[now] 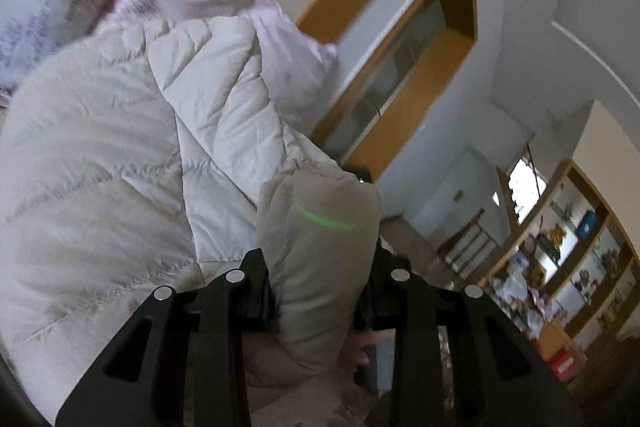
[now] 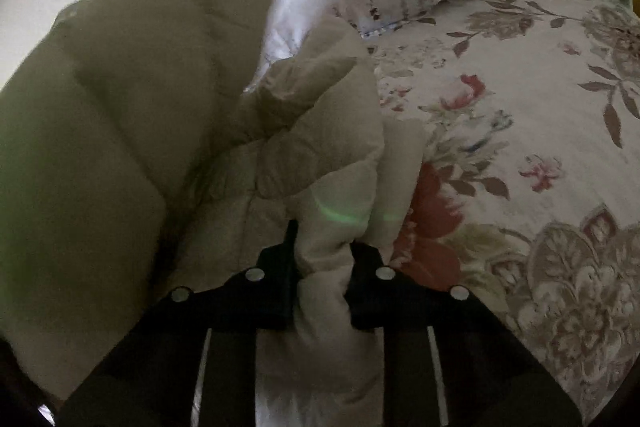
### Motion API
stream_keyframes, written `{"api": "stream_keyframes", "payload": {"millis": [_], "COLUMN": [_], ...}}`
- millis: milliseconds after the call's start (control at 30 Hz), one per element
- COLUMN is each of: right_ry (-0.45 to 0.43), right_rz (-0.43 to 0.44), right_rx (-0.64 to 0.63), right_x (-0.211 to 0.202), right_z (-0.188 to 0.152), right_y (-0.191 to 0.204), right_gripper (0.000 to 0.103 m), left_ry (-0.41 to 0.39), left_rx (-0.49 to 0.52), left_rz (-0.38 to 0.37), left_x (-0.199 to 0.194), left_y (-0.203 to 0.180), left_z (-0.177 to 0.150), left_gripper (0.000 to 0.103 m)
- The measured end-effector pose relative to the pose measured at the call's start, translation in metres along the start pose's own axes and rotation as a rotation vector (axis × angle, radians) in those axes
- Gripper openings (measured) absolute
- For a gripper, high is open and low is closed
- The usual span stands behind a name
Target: Fold large clothes
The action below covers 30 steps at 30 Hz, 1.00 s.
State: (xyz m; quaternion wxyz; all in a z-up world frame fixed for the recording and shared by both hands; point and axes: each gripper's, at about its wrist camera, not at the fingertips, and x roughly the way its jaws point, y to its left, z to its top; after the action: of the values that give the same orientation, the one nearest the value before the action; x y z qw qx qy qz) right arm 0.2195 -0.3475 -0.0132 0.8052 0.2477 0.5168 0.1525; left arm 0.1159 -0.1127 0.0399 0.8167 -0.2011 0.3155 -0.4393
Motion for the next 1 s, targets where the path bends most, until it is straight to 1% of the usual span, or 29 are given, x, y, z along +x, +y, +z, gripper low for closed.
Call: {"api": "stream_keyframes", "payload": {"millis": [100, 200, 233, 267, 300, 333, 400, 433, 467, 500, 567, 600, 667, 700, 733, 800, 933, 1000], "right_ry": [0.01, -0.005, -0.015, -0.03, -0.059, -0.073, -0.124, -0.152, -0.181, -0.206, -0.247, -0.265, -0.269, -0.261, -0.251, -0.216, -0.161, -0.142], "right_rz": [0.003, -0.029, -0.057, -0.088, -0.133, -0.153, -0.224, -0.239, -0.23, -0.201, -0.107, -0.016, 0.092, 0.116, 0.122, 0.105, 0.079, 0.058], "right_rx": [-0.001, 0.001, 0.005, 0.009, 0.016, 0.025, 0.072, 0.088, 0.099, 0.106, 0.11, 0.104, 0.086, 0.071, 0.055, 0.013, -0.014, -0.031], "right_x": [0.005, -0.005, -0.011, -0.018, -0.028, -0.033, -0.054, -0.06, -0.069, -0.077, -0.093, -0.101, -0.107, -0.105, -0.107, -0.097, -0.076, -0.067], "right_z": [0.004, 0.005, 0.005, 0.005, 0.005, 0.005, 0.009, 0.015, 0.019, 0.02, 0.024, 0.028, 0.031, 0.033, 0.036, 0.041, 0.043, 0.045], "right_y": [-0.005, -0.015, -0.019, -0.023, -0.029, -0.034, -0.047, -0.055, -0.057, -0.055, -0.048, -0.04, -0.027, -0.02, -0.015, 0.0, 0.016, 0.02], "right_gripper": [0.022, 0.036, 0.048, 0.059, 0.06, 0.061, 0.061, 0.061, 0.062, 0.062, 0.062, 0.062, 0.073, 0.074, 0.074, 0.074, 0.074, 0.07], "left_ry": [0.084, 0.126, 0.138, 0.151, 0.171, 0.19, 0.235, 0.248, 0.257, 0.266, 0.276, 0.28, 0.288, 0.292, 0.296, 0.302, 0.314, 0.32], "left_rx": [0.03, 0.025, 0.019, 0.015, 0.018, 0.024, 0.037, 0.044, 0.052, 0.065, 0.079, 0.081, 0.082, 0.085, 0.09, 0.104, 0.132, 0.142], "left_rz": [0.016, 0.028, 0.031, 0.038, 0.054, 0.065, 0.09, 0.097, 0.106, 0.118, 0.133, 0.139, 0.149, 0.156, 0.16, 0.174, 0.199, 0.21], "left_x": [0.022, 0.032, 0.034, 0.037, 0.04, 0.044, 0.053, 0.055, 0.056, 0.057, 0.059, 0.059, 0.061, 0.061, 0.066, 0.069, 0.074, 0.076], "left_y": [-0.003, 0.001, 0.003, 0.005, 0.007, 0.007, 0.007, 0.006, 0.005, 0.003, 0.001, 0.001, 0.001, 0.001, -0.002, -0.006, -0.013, -0.017], "left_z": [-0.015, -0.019, -0.02, -0.02, -0.021, -0.024, -0.031, -0.033, -0.035, -0.037, -0.038, -0.039, -0.039, -0.04, -0.038, -0.039, -0.042, -0.042], "left_gripper": [0.032, 0.032, 0.033, 0.033, 0.033, 0.033, 0.033, 0.034, 0.034, 0.034, 0.035, 0.035, 0.035, 0.036, 0.036, 0.036, 0.037, 0.037]}}
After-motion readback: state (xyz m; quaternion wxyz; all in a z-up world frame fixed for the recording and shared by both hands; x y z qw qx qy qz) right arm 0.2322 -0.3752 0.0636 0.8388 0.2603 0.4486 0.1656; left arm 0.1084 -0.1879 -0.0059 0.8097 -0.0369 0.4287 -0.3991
